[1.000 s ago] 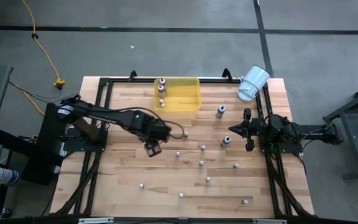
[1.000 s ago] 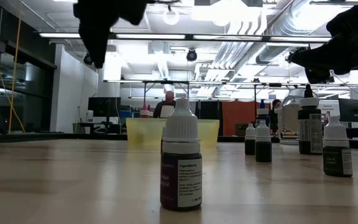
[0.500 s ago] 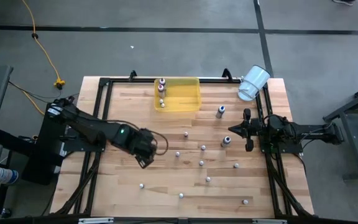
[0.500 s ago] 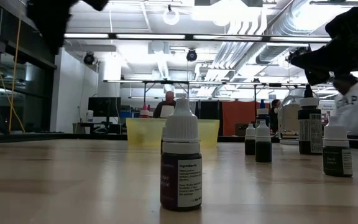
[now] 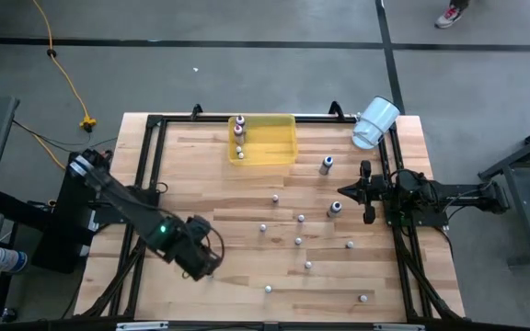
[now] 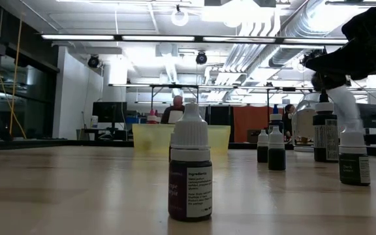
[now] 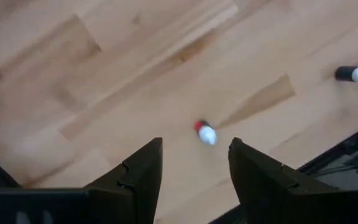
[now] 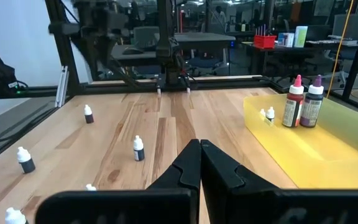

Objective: Pick & Place food coloring
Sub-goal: Put the small orange food coloring bottle into the yellow container

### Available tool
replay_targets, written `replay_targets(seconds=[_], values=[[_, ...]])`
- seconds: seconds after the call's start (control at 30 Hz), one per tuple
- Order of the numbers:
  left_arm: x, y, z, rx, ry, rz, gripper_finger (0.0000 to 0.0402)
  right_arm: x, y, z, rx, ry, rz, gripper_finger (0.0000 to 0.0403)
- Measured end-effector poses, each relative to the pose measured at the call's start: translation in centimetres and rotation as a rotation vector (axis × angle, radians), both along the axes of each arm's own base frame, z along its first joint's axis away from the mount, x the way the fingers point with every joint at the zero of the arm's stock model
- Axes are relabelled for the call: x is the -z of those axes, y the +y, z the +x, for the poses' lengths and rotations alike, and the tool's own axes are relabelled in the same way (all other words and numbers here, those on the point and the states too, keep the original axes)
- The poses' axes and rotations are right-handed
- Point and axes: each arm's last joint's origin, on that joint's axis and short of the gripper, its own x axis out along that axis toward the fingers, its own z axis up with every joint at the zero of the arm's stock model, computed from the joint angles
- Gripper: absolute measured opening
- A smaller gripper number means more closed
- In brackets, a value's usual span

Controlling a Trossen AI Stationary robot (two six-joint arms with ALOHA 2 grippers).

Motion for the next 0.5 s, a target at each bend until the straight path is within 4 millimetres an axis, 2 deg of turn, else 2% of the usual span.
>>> replay_targets(seconds=[0.2,0.5], values=[[2.2,-2.4,0.6,-0.015,0.060,-0.053,0.0175,0.0,0.0,0.0,0.000,0.000,0.000,0.0000],[4.7,-4.0,2.4,0.108,0.069,-0.078,0.0175,0.0,0.0,0.0,0.000,0.000,0.000,0.0000]])
